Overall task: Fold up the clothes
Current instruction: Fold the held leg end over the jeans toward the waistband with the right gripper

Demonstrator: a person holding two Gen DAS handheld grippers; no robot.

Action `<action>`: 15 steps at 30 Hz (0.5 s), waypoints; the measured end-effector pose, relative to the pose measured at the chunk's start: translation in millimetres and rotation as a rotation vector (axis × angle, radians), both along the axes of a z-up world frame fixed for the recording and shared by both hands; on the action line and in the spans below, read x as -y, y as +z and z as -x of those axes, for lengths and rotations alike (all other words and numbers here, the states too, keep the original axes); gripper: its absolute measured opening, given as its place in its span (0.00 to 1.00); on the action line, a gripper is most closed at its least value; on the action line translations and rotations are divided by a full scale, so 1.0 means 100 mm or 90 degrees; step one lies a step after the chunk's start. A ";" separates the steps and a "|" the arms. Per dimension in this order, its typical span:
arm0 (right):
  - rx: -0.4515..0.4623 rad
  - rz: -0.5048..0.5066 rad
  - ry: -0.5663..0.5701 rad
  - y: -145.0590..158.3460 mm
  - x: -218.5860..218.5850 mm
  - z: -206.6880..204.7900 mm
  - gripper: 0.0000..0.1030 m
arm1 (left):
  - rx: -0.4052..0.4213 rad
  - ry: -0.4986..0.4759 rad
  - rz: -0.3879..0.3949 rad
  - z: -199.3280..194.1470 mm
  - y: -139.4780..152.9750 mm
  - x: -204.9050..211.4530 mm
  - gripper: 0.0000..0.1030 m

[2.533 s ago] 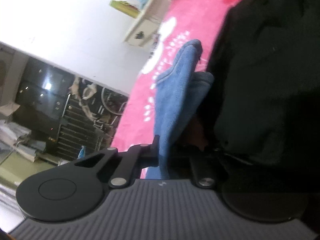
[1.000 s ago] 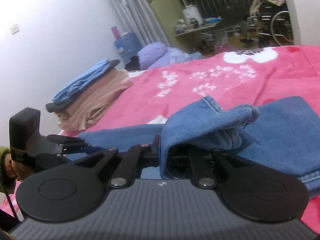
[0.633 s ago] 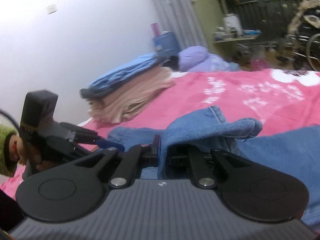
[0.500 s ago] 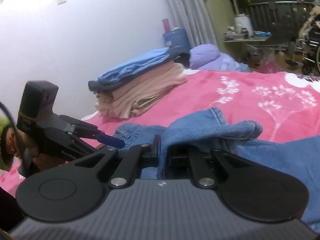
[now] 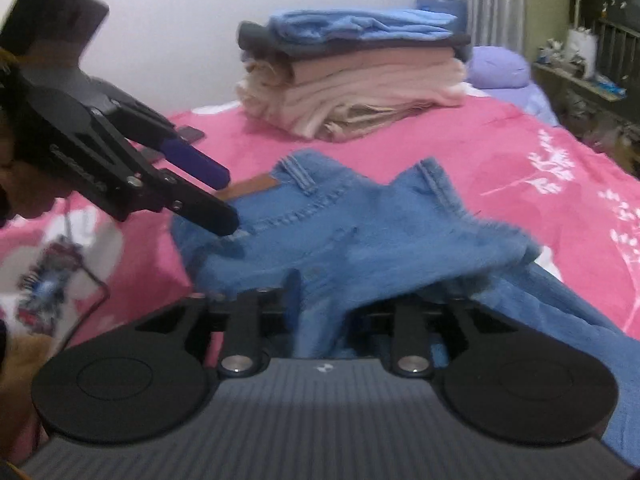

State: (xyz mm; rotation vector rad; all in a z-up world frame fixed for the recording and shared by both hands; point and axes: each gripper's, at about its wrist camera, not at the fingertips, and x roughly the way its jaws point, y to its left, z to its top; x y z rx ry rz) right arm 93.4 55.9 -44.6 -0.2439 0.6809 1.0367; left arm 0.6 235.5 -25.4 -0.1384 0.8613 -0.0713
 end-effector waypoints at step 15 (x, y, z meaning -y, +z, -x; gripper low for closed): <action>0.258 0.307 0.305 0.17 -0.76 0.36 0.64 | -0.036 0.073 0.025 0.27 0.03 -0.43 0.62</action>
